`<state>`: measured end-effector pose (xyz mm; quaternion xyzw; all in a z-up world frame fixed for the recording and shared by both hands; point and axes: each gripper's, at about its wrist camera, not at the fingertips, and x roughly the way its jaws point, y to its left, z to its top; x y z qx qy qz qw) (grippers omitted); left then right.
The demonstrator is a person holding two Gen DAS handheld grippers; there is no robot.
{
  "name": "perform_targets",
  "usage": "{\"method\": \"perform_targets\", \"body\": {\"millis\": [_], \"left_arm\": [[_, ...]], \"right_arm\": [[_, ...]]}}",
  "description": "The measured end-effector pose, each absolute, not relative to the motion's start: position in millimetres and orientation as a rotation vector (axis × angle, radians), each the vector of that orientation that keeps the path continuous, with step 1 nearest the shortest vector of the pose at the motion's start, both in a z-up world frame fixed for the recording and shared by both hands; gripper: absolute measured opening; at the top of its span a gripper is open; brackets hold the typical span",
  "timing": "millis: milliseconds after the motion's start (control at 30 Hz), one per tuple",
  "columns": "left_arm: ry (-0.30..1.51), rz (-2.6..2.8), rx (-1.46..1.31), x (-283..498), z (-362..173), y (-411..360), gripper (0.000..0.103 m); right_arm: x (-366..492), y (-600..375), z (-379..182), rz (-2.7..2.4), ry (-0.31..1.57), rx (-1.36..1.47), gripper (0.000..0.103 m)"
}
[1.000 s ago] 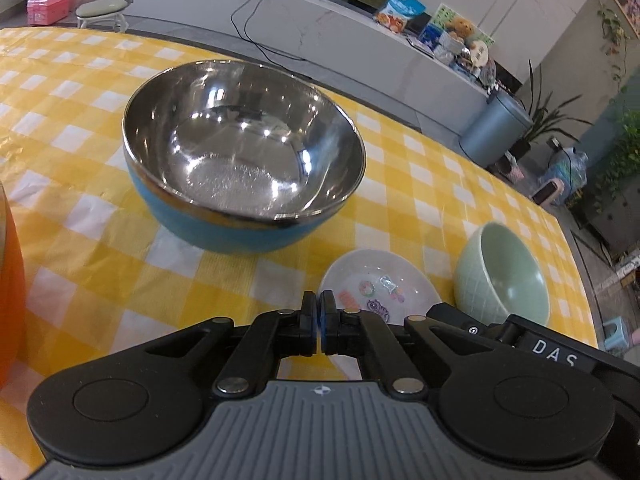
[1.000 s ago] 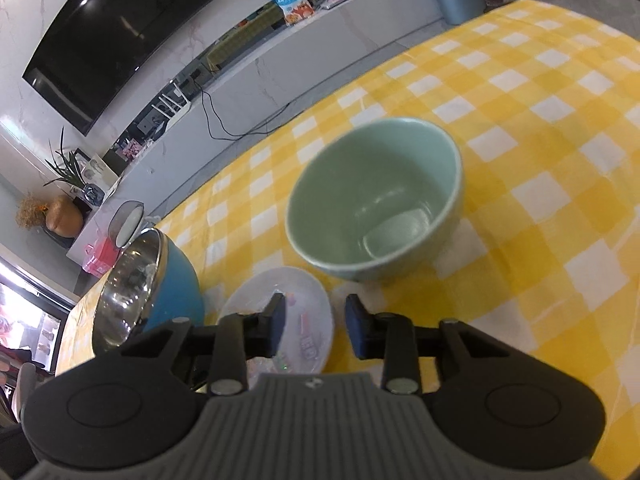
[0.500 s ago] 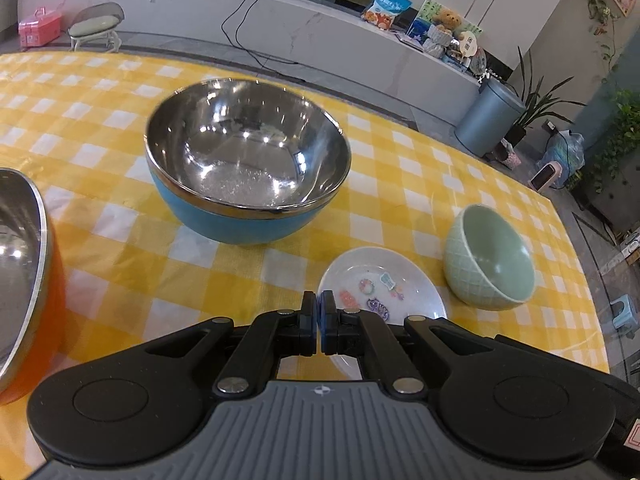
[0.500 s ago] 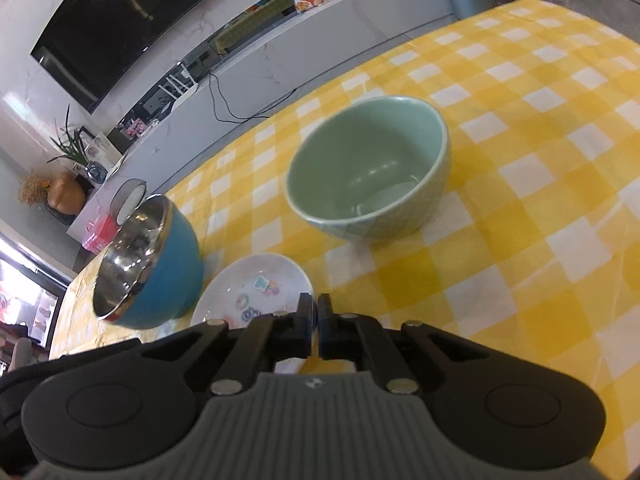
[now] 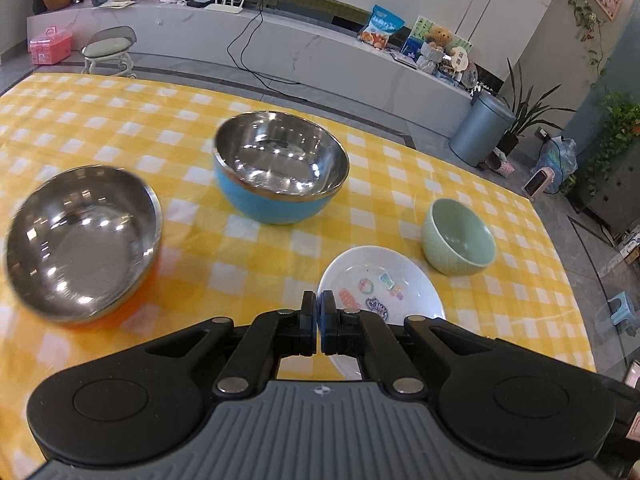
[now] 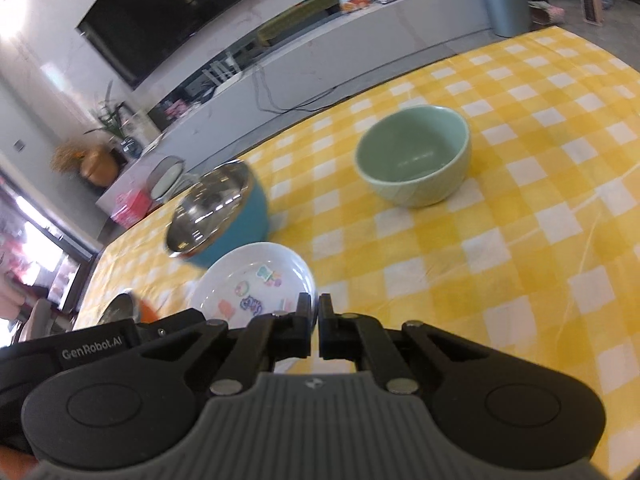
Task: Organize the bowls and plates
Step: 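Lift the saucer with the left gripper and carry it to the vine-pattern plate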
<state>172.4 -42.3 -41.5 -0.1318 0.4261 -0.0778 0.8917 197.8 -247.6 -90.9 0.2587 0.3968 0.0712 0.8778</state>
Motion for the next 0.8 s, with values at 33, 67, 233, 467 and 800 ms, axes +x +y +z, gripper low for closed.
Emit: {"method": "perform_targets", "body": {"millis": [33,67,233,467,800], "left_arm": [[0.881,-0.164,-0.276,167,-39,-40,0.001],[0.877,-0.166,-0.282,162,-37,-37,0.001],[0.847,-0.179,-0.277,136,-23,-27,0.001],[0.827,-0.183,-0.273,103,-16,-15,0.001],[0.861,-0.164,-0.275,74,-31,4,0.001]], "right_arm": [[193,-246,-87,0.158,0.825,0.535,0.000],[187,-244,-83,0.169,0.820,0.530,0.000],[161,-237,-70,0.213,0.807,0.518,0.001],[129,-231,-63,0.257,0.793,0.541,0.001],[100,-212,-74,0.303,0.826,0.513,0.001]]}}
